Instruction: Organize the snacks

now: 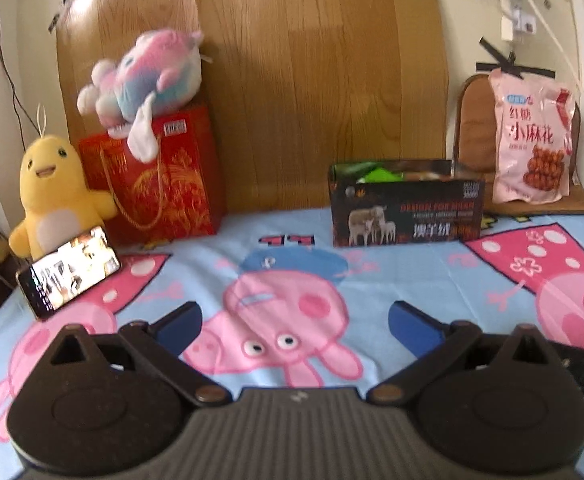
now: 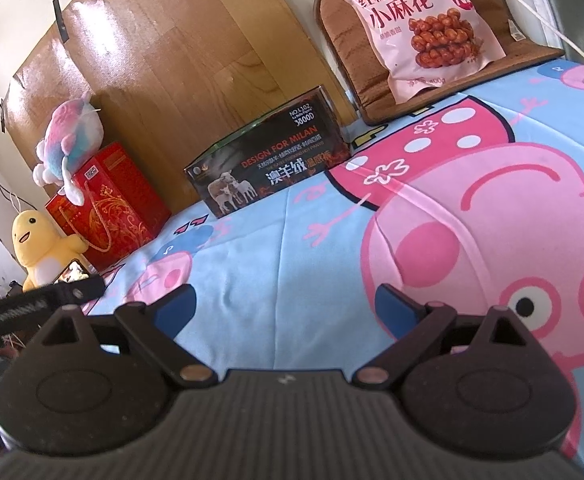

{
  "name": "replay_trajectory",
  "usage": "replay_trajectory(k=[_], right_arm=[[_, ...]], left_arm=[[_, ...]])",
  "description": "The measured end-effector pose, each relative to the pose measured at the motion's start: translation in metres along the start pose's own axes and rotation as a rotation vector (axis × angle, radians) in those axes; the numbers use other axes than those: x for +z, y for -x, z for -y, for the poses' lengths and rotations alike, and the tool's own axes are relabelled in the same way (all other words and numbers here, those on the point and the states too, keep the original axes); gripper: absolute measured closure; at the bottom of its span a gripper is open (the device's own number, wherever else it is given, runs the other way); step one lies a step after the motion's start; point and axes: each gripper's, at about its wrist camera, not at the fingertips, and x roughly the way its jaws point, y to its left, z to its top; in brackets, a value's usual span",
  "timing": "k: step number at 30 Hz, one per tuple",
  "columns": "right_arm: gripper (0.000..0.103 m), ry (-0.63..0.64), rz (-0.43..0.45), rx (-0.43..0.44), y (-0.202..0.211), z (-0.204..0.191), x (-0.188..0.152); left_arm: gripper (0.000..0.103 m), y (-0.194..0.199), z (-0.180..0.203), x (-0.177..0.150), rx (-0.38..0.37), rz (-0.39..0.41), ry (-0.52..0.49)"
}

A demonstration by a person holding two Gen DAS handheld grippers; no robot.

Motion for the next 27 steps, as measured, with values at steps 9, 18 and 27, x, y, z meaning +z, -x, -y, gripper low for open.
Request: replay_trajectory(k=[9, 18, 27], right_arm=[[0.005, 0.001, 0.004, 0.0, 0.001, 0.001, 0.001], [0.005, -0.009, 0.003, -0.009, 0.006, 0.005, 0.0], [0.005, -0.011, 0.005, -0.008, 0.006, 0.005, 0.0]], left_arm=[[0.0, -0.013, 0.004, -0.003, -0.07, -0.115, 0.034], [0.0, -0.018, 0.007, -0.004, -0.003, -0.141, 0.001], [0.0, -0.006, 0.008, 0.0, 0.026, -0.051, -0.028]])
